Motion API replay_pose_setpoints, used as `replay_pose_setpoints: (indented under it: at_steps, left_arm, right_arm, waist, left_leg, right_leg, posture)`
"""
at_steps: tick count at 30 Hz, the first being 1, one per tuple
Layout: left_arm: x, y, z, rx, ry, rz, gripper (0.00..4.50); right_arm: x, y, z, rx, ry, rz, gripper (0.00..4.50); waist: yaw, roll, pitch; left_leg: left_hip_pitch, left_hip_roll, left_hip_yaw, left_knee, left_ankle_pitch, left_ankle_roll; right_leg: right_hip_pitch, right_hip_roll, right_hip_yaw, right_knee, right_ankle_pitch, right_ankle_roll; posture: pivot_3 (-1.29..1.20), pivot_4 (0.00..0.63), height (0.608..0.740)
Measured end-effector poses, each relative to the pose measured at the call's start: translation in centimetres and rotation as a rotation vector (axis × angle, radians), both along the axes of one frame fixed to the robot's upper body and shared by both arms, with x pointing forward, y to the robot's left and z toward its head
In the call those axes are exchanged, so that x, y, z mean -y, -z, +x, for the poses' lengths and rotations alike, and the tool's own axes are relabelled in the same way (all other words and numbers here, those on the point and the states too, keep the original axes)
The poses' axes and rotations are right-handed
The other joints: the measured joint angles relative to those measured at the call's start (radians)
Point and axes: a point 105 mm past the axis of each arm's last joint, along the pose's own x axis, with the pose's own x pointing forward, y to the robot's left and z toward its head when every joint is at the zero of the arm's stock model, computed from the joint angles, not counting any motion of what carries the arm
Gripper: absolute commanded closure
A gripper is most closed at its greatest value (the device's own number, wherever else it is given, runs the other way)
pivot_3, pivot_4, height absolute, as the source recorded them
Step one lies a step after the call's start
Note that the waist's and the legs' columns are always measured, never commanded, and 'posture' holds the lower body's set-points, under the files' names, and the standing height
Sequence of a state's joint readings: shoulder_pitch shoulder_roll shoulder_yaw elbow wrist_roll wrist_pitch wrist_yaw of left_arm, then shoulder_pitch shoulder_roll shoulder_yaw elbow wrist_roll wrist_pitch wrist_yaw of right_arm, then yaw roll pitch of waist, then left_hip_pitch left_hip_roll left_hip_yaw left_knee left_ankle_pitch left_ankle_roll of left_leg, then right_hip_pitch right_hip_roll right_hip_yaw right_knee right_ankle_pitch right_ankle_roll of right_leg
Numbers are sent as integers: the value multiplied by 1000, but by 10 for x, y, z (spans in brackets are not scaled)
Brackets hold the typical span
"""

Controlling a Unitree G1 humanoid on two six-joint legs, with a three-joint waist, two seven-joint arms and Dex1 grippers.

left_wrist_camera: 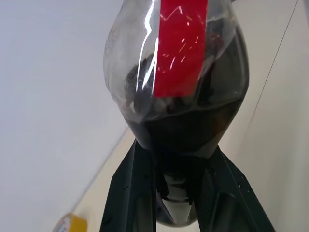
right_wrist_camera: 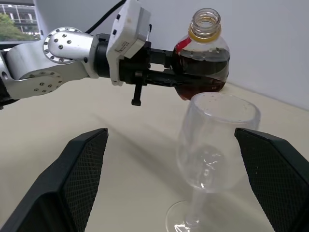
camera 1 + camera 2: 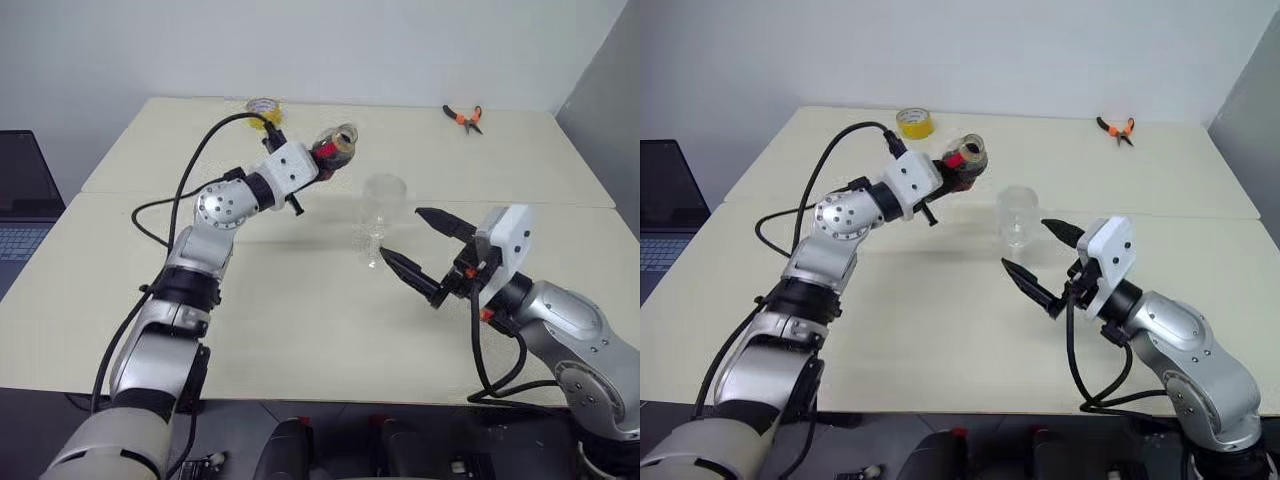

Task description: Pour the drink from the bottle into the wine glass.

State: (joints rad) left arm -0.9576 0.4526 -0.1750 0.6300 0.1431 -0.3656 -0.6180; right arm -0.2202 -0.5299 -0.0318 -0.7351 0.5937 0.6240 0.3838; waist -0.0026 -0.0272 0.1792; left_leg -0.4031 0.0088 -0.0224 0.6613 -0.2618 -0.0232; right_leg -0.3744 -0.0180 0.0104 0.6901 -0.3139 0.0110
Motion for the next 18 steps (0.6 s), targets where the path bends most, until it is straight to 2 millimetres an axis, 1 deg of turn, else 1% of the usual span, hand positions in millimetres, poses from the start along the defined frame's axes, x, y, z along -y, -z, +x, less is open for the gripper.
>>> replay_pose_setpoints:
  at_steps: [4, 7, 14, 18]
  left_arm:
    - [5, 6, 1, 40, 21, 63, 3888]
    - [8, 8, 1, 68, 32, 105, 3888]
    - [22, -5, 1, 218, 52, 196, 3889]
    - [24, -2, 2, 262, 50, 225, 3890]
  right_arm:
    - [4, 2, 6, 2, 48, -10, 0]
    - [4, 3, 8, 5, 54, -21, 0]
    - [-1, -1, 12, 23, 57, -11, 0]
    - [-1, -1, 14, 30, 75, -18, 0]
  waist:
    - [0, 0, 0]
    - [0, 0, 0]
    - [0, 0, 0]
    - [-1, 0, 0]
  left_leg:
    - [-1, 0, 0, 0, 0, 0]
    - [-1, 0, 0, 0, 0, 0]
    - [-6, 0, 0, 1, 0, 0]
    - [-8, 0, 1, 2, 0, 0]
  right_leg:
    - [-1, 0, 0, 0, 0, 0]
    - [-2, 0, 0, 1, 0, 0]
    - [-6, 0, 0, 3, 0, 0]
    - [-10, 0, 1, 5, 0, 0]
  posture:
    - [0, 150, 740]
    - [0, 150, 740]
    - [0, 150, 740]
    - [0, 150, 740]
